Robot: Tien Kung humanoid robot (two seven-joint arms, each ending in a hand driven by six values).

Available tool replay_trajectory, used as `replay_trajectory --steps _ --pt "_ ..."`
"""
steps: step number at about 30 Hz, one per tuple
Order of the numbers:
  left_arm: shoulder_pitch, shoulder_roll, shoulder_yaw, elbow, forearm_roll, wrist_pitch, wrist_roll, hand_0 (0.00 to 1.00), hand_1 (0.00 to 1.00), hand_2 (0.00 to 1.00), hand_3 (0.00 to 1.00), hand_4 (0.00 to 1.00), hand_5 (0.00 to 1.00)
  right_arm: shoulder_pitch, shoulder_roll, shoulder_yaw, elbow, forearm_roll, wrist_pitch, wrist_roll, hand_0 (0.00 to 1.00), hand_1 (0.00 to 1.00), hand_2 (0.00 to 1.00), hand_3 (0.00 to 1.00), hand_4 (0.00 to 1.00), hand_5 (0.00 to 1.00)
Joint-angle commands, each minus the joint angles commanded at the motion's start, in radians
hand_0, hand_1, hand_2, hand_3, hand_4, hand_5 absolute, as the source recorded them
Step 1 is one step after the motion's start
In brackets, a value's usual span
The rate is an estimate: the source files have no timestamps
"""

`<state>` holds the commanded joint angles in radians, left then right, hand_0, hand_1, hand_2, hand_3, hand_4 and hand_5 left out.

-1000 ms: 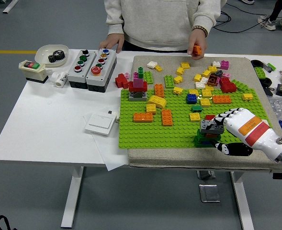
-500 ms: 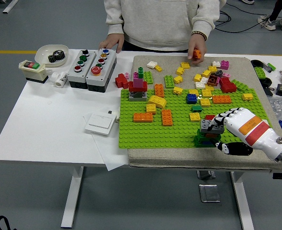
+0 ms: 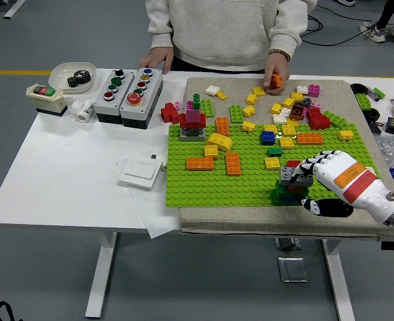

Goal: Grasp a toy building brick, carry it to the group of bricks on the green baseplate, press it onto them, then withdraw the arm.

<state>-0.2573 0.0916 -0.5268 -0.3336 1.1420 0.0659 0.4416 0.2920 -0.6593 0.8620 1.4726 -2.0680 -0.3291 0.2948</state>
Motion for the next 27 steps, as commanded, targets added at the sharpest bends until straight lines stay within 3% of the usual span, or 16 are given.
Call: replay_trajectory --steps 27 --pt "-0.003 0.001 0.000 0.000 0.002 0.001 -0.002 0.644 0.709 0.731 0.581 0.650 0.649 0.005 -0.004 0.004 -0.012 0.034 -0.003 0.018 0.575 0.549 0.544 0.492 0.656 0.299"
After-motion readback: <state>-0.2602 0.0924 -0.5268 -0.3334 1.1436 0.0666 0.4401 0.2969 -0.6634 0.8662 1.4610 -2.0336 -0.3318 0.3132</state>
